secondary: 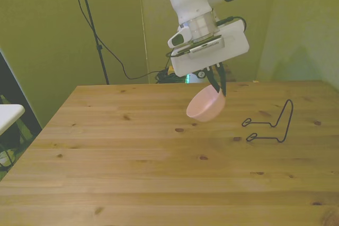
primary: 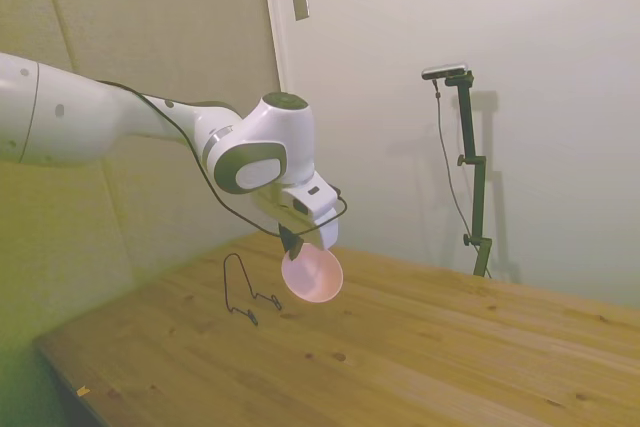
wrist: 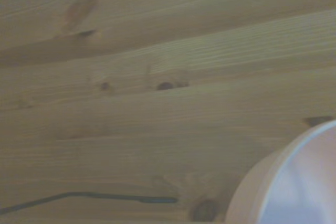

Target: Load the bowl

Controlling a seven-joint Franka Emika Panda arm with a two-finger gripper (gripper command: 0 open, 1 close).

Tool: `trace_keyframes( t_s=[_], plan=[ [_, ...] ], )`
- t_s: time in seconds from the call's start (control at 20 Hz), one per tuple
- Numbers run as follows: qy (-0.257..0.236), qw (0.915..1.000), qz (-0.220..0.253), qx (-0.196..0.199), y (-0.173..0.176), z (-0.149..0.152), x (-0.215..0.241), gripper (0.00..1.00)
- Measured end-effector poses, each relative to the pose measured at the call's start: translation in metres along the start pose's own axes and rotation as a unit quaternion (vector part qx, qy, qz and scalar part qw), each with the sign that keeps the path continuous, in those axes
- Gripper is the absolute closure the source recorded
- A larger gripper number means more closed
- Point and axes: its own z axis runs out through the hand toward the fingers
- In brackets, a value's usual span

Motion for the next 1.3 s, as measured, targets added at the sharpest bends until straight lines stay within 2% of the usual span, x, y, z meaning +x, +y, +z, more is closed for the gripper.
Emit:
trace_keyframes(
  t_s=[0.2,0.4,0.5,0.9,1.3],
  plan=[
    [-0.040,0.9976,0.000,0.056,-0.011,0.014,-0.017,1.00],
    [-0.090,0.9912,0.000,0.097,-0.042,0.035,-0.056,1.00],
    [-0.111,0.9890,-0.004,0.098,-0.059,0.048,-0.080,1.00],
    [-0.144,0.9811,0.002,0.130,-0.041,0.069,-0.058,1.00],
    [-0.167,0.9749,-0.014,0.146,-0.039,0.084,-0.068,1.00]
  ],
)
